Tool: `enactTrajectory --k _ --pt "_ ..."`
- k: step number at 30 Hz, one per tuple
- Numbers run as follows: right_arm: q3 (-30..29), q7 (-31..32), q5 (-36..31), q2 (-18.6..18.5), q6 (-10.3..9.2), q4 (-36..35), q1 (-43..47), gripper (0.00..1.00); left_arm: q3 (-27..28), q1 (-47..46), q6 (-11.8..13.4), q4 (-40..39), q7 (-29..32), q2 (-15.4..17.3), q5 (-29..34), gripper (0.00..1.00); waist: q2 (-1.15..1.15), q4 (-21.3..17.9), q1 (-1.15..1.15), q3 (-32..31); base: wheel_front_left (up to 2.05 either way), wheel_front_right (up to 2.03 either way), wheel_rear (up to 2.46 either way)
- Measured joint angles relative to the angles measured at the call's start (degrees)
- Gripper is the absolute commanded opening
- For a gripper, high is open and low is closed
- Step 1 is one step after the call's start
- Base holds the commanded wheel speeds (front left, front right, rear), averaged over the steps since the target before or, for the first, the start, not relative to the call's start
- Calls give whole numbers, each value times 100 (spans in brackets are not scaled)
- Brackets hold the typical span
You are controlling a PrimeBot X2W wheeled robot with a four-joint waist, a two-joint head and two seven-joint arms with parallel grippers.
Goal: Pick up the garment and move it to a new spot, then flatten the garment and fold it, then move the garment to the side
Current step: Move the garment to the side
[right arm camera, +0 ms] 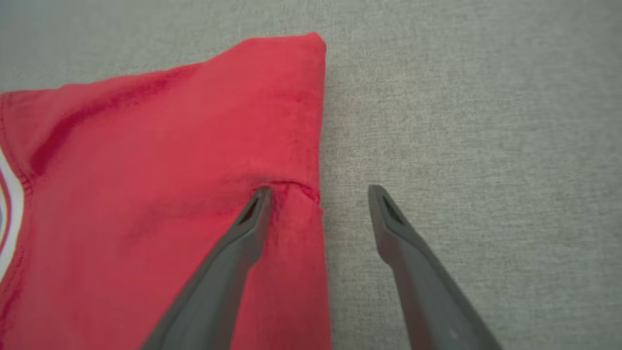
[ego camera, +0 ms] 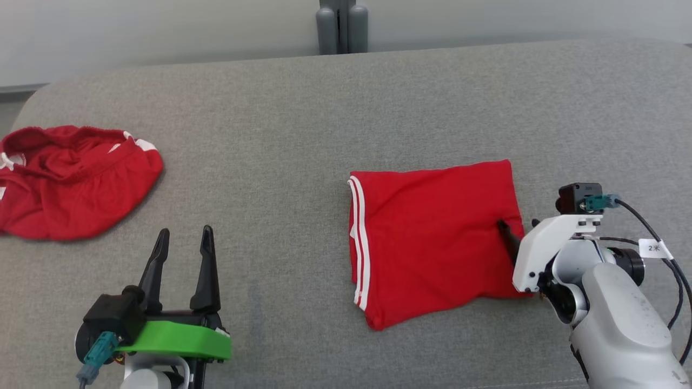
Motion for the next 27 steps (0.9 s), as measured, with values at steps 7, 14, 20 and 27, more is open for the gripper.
enactTrajectory --k 7,14,20,27 --pt "453 557 216 -136 -2 286 -243 0 2 -165 0 5 0 0 -15 100 0 255 0 376 0 0 0" --pt "1222 579 171 -505 4 85 -482 0 26 -209 0 -80 0 1 -10 100 0 271 0 575 0 0 0" --pt "1763 472 71 -771 8 -20 -1154 0 46 -329 0 -328 0 113 125 100 0 -51 0 728 0 0 0" --pt "2140 457 36 -1230 7 49 -2210 0 73 -653 0 -836 0 460 298 100 0 -659 0 1060 0 0 0"
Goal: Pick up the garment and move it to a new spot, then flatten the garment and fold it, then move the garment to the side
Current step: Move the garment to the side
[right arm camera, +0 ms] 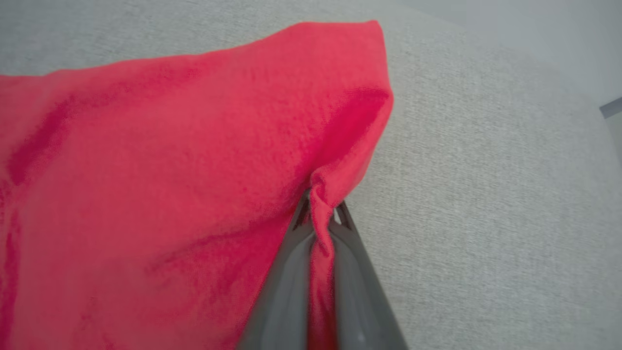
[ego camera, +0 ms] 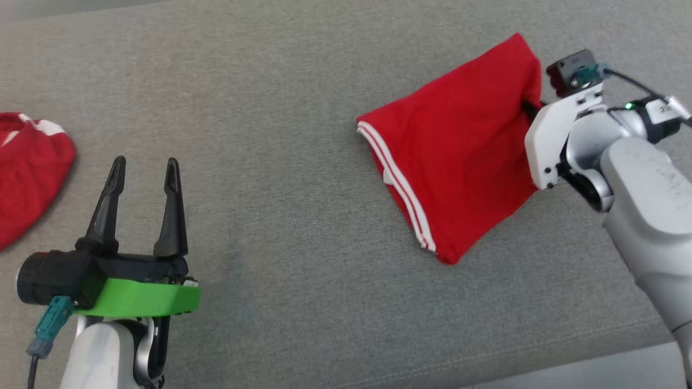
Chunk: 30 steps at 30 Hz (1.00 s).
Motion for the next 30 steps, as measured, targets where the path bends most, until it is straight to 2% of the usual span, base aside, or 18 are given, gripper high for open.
enactTrajectory --k 7,16,22,28,29,30 --pt "-148 -311 -57 -753 0 202 -627 0 -276 -291 -1 -441 0 252 70 100 0 -636 0 472 0 0 0" --pt "-798 -1091 -449 -1326 0 748 -987 0 -482 -304 -1 -887 0 599 67 100 0 -1146 0 1174 0 0 0" --pt "-1146 -1666 -864 -1506 0 1073 -1172 0 -532 -300 -1 -946 0 657 64 100 0 -1198 1 1589 0 0 0" --pt "-1504 -2011 -1401 -1601 0 1376 -1303 0 -495 -253 -1 -957 0 617 57 100 0 -966 1 1737 0 0 0" --pt "-1592 -2040 -1501 -1601 0 1438 -1303 4 -475 -248 -1 -962 0 602 54 100 0 -911 0 1742 0 0 0" --pt "-1673 -2078 -1580 -1592 0 1492 -1302 65 -467 -243 -1 -964 0 591 53 100 0 -861 0 1743 0 0 0"
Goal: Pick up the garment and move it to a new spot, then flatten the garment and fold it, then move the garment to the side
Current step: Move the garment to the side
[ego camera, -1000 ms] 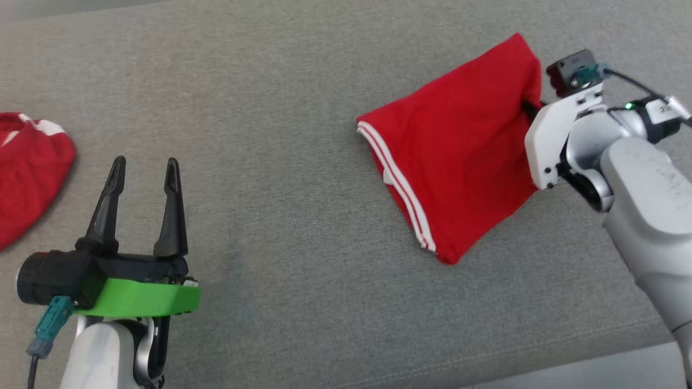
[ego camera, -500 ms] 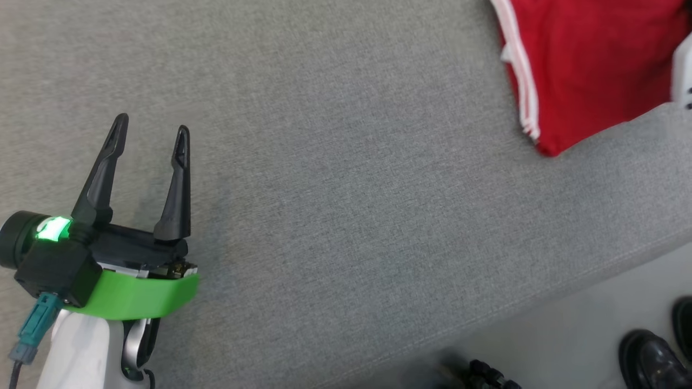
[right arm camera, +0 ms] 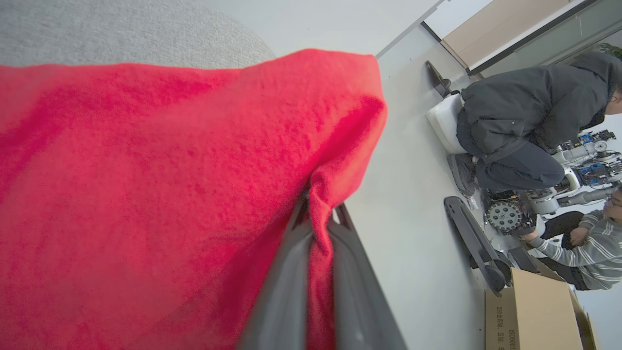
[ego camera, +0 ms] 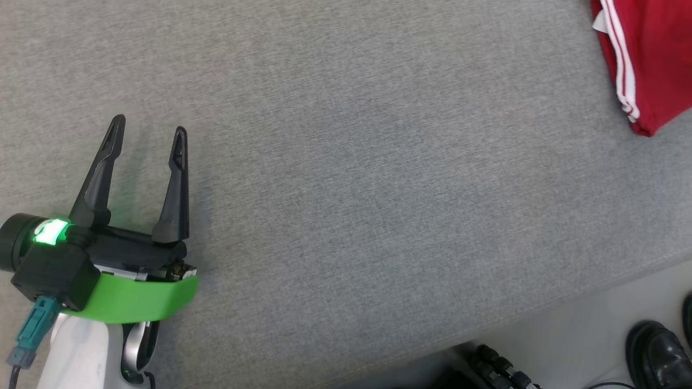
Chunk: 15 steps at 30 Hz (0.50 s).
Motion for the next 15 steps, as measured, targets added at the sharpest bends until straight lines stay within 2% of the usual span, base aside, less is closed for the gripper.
enactTrajectory --k 1,9,15 --pt "-78 -27 -86 5 0 53 1 100 1 7 0 1 0 -13 -1 100 0 46 0 0 0 0 0" --pt "-928 -160 -415 252 0 271 287 100 52 53 0 216 0 -247 -13 100 0 219 0 -270 0 0 0" --pt "-1135 -724 -48 769 -1 -180 924 100 274 226 0 611 0 -583 -98 100 0 290 -1 -744 0 0 0"
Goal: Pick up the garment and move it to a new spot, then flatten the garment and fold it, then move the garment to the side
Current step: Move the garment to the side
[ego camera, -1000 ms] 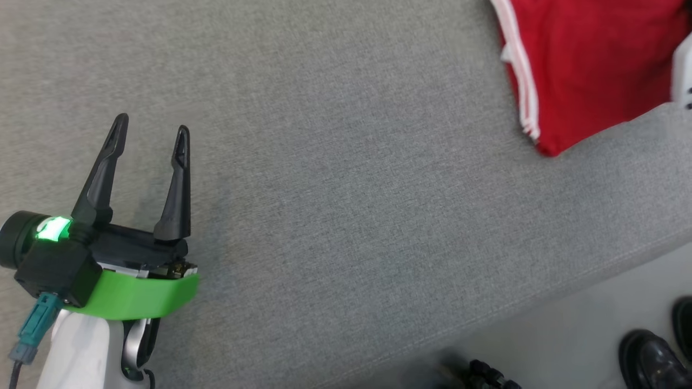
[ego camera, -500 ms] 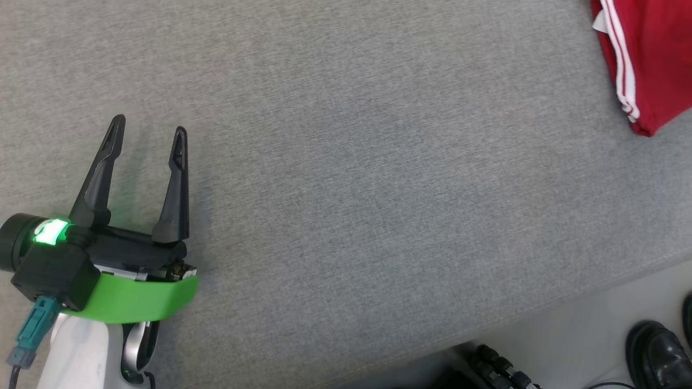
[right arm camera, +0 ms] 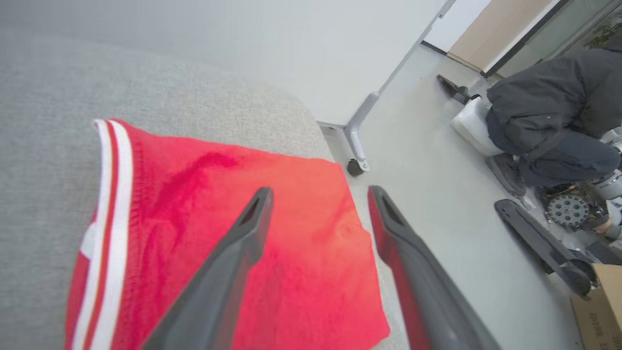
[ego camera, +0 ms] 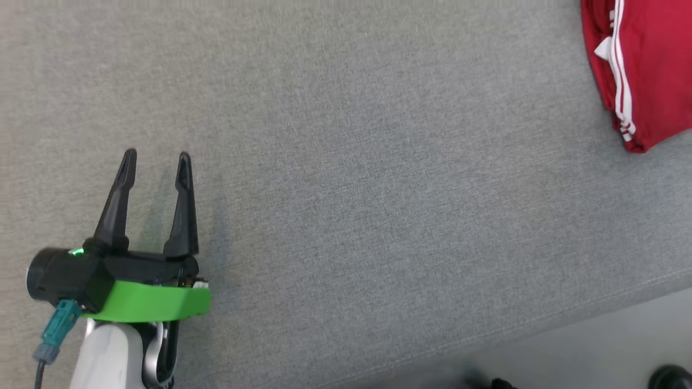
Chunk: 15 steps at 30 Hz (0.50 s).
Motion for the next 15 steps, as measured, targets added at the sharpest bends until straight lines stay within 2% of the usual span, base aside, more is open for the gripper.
enactTrajectory --k 10,15 --pt "160 -513 1127 716 0 -1893 1815 100 330 393 0 601 0 -296 41 100 0 160 0 -1039 0 0 0" --pt "349 -449 1227 1050 -1 -2705 2719 100 449 513 0 731 0 -398 99 100 0 322 0 -1489 0 0 0"
